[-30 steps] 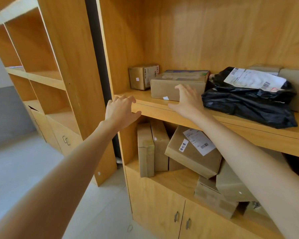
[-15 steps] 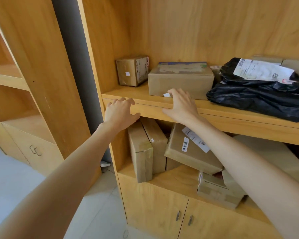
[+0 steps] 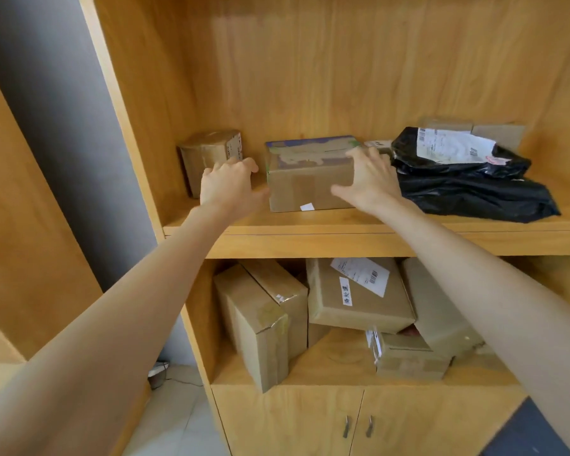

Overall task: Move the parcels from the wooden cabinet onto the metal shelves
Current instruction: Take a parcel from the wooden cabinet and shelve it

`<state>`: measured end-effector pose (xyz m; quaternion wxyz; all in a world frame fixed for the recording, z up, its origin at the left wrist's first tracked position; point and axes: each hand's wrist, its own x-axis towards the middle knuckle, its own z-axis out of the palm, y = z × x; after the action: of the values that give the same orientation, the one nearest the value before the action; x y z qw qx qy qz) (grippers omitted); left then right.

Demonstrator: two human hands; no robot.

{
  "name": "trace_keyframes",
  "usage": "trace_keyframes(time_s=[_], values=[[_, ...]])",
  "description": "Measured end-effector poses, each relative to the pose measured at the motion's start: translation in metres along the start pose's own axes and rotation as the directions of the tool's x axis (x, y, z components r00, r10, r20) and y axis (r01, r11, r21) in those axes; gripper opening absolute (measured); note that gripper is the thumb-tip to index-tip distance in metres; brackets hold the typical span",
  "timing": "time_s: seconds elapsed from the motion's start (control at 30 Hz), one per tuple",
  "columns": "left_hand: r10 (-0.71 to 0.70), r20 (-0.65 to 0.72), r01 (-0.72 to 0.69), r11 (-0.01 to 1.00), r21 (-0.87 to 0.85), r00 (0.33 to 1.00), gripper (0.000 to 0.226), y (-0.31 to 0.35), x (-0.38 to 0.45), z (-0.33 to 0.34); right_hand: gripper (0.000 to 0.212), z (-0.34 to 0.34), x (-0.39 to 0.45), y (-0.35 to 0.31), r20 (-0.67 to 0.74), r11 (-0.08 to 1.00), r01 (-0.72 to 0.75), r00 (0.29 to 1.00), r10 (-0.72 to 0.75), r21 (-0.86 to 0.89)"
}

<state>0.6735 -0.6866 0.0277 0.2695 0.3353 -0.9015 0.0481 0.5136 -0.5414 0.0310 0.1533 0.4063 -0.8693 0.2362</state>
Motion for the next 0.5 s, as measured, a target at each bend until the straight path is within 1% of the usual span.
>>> trace_keyframes(time_s=[0.1,0.2,0.4,0.5], values=[[-0.01,-0.032,0.008,0.997,-0.074,0.999,0.049,0.005,0.023,0.008,0.067,-0.004,0.02,0.01,-0.005,0.999,-0.039,0.999,0.039,0.014],[-0.042,-0.013,0.04,0.993,-0.113,0.999,0.05,0.011,0.048,0.017,0.066,-0.005,0.044,0.018,0.003,0.998,-0.056,0.998,0.056,0.021],[-0.112,0.093,0.124,0.984,-0.132,0.989,0.055,0.023,0.091,0.038,0.07,0.006,0.09,0.033,0.094,0.995,-0.096,0.991,0.093,0.03],[-0.17,0.191,0.208,0.957,-0.203,0.967,0.063,0.024,0.11,0.048,0.074,0.015,0.11,0.041,0.156,0.991,-0.109,0.983,0.097,0.075]])
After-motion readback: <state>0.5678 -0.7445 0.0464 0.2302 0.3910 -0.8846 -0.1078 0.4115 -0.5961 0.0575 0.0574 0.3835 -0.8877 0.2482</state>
